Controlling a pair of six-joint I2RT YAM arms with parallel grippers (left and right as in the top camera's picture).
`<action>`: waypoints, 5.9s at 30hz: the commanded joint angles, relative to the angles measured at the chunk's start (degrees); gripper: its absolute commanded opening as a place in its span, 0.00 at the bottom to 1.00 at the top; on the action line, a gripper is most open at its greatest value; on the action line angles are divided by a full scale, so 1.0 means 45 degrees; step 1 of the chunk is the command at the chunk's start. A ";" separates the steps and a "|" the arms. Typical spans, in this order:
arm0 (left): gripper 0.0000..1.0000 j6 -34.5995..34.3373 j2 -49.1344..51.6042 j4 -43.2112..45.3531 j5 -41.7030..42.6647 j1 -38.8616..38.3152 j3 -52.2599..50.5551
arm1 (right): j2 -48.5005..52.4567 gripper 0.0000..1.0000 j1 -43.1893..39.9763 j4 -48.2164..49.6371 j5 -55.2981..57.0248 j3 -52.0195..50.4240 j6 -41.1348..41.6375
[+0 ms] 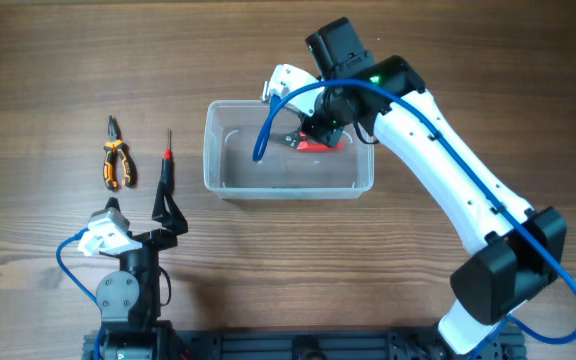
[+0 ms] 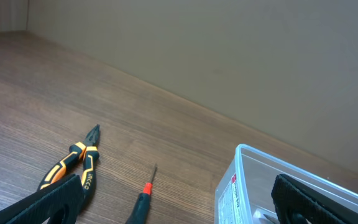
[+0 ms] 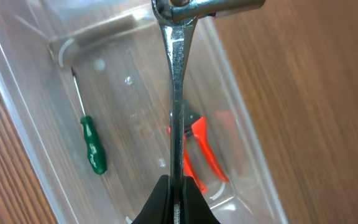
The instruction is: Pack container
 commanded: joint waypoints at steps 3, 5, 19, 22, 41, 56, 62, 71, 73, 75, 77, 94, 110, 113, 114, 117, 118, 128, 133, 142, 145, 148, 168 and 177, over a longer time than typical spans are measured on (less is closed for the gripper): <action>1.00 -0.0160 -0.0063 -0.0029 -0.0102 -0.0068 -0.0010 | 0.2283 0.04 -0.0024 0.0121 -0.0185 -0.0447 -0.0583; 1.00 -0.0160 -0.0063 -0.0029 -0.0102 -0.0068 -0.0010 | 0.2924 0.04 -0.0024 0.0121 -0.0189 -0.0447 -0.0583; 1.00 -0.0160 -0.0063 -0.0029 -0.0102 -0.0068 -0.0010 | 0.4177 0.04 -0.0029 0.0753 -0.0194 -0.0457 -0.0573; 1.00 -0.0160 -0.0063 -0.0029 -0.0102 -0.0068 -0.0010 | 0.4172 0.15 -0.0024 0.0680 -0.0194 -0.0457 -0.0529; 1.00 -0.0160 -0.0063 -0.0029 -0.0102 -0.0068 -0.0010 | 0.1389 0.19 -0.0117 -0.0335 -0.0126 0.3716 0.4823; 1.00 -0.0160 -0.0063 -0.0034 -0.0102 -0.0068 -0.0010 | -0.0797 1.00 -0.7839 0.0704 0.2210 0.4109 1.1094; 1.00 -0.0160 -0.0063 -0.0029 -0.0102 -0.0068 -0.0010 | -0.0787 1.00 -0.8029 0.0685 0.2205 0.4070 1.1094; 1.00 -0.0160 -0.0063 -0.0019 -0.0112 -0.0068 -0.0010 | -0.0782 1.00 -0.8029 0.0685 0.2205 0.4070 1.1094; 1.00 -0.0155 -0.0063 0.0073 -0.0651 -0.0063 -0.0010 | -0.0782 1.00 -0.8029 0.0690 0.2205 0.4070 1.1094; 1.00 -0.0160 -0.0063 0.0515 -0.0287 -0.0068 -0.0010 | -0.0782 1.00 -0.8029 0.0690 0.2205 0.4070 1.1089; 1.00 -0.0170 -0.0053 0.0855 0.0801 -0.0068 0.0170 | -0.0782 1.00 -0.8029 0.0690 0.2205 0.4070 1.1094; 1.00 0.1574 1.6072 -1.1137 0.2006 0.0121 1.6956 | -0.0782 1.00 -0.8029 0.0690 0.2205 0.4070 1.1098; 1.00 0.4619 2.2216 -1.2094 0.1928 0.0126 1.8156 | -0.0782 1.00 -0.8029 0.0690 0.2205 0.4070 1.1089; 1.00 0.4857 2.2333 -1.2065 0.1938 0.0126 1.8078 | -0.0782 1.00 -0.8029 0.0690 0.2205 0.4070 1.1094; 1.00 0.4857 2.2382 -1.2016 0.1938 0.0136 1.8000 | -0.0782 1.00 -0.8029 0.0690 0.2205 0.4070 1.1094; 1.00 0.4847 2.2581 -1.1929 0.1948 0.0277 1.7782 | -0.0782 1.00 -0.8029 0.0690 0.2205 0.4070 1.1089; 1.00 0.4847 2.2688 -1.1910 0.1948 0.0413 1.7641 | -0.0782 1.00 -0.8029 0.0690 0.2205 0.4070 1.1094; 0.99 0.4852 2.3105 -1.0550 0.2982 0.0792 1.6062 | -0.0782 1.00 -0.8029 0.0690 0.2205 0.4070 1.1094; 0.99 0.4857 2.3105 -0.9452 0.2982 0.0816 1.4979 | -0.0782 1.00 -0.8029 0.0690 0.2205 0.4070 1.1094; 0.99 0.4906 2.3523 -0.8631 0.2875 0.0840 1.4498 | -0.0782 1.00 -0.8029 0.0690 0.2205 0.4070 1.1094; 0.99 0.4906 2.4237 -0.8631 0.2744 0.0855 1.4498 | -0.0782 1.00 -0.8029 0.0690 0.2205 0.4070 1.1094; 0.99 0.4906 2.4557 -0.8612 0.2739 0.0855 1.4498 | -0.0782 1.00 -0.8029 0.0690 0.2205 0.4070 1.1089; 0.41 0.4896 2.4596 -0.9122 0.2069 0.0899 1.4498 | -0.0782 1.00 -0.8029 0.0690 0.2205 0.4070 1.1089; 0.35 0.4896 2.4596 -0.9068 0.2064 0.0899 1.4513 | -0.0782 1.00 -0.8029 0.0690 0.2205 0.4070 1.1094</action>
